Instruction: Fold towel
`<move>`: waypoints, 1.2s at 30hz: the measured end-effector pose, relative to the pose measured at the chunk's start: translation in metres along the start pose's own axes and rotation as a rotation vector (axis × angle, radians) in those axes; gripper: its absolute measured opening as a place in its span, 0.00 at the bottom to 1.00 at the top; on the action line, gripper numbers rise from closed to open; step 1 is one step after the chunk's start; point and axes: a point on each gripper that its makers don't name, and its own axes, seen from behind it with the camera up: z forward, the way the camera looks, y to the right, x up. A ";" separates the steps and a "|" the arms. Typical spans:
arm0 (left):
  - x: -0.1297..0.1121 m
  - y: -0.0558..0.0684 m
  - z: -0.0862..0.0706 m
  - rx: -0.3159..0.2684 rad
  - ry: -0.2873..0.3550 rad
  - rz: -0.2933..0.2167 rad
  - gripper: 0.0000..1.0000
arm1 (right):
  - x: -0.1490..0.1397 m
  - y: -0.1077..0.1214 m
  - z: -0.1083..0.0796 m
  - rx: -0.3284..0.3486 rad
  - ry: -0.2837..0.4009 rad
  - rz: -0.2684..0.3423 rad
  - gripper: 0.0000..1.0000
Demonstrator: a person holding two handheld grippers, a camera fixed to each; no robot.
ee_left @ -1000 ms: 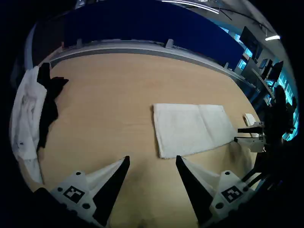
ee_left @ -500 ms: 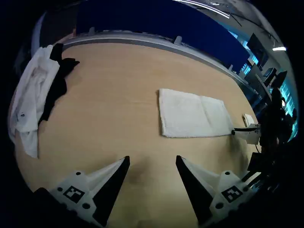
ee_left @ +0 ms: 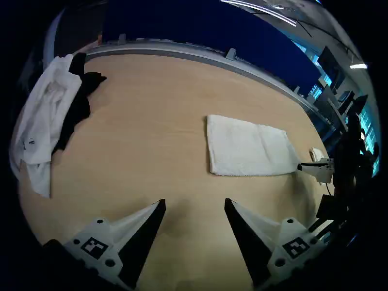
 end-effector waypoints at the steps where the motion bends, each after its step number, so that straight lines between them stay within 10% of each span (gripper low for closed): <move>1: 0.000 0.000 -0.001 0.000 0.000 -0.001 0.90 | 0.003 0.000 0.000 0.000 0.004 -0.002 0.12; 16: 0.014 -0.001 -0.019 -0.003 0.032 -0.036 0.90 | 0.082 -0.029 -0.020 0.027 0.100 -0.120 0.11; 36: 0.003 -0.026 -0.066 0.015 0.104 -0.166 0.90 | 0.148 -0.161 -0.003 0.161 0.148 -0.371 0.11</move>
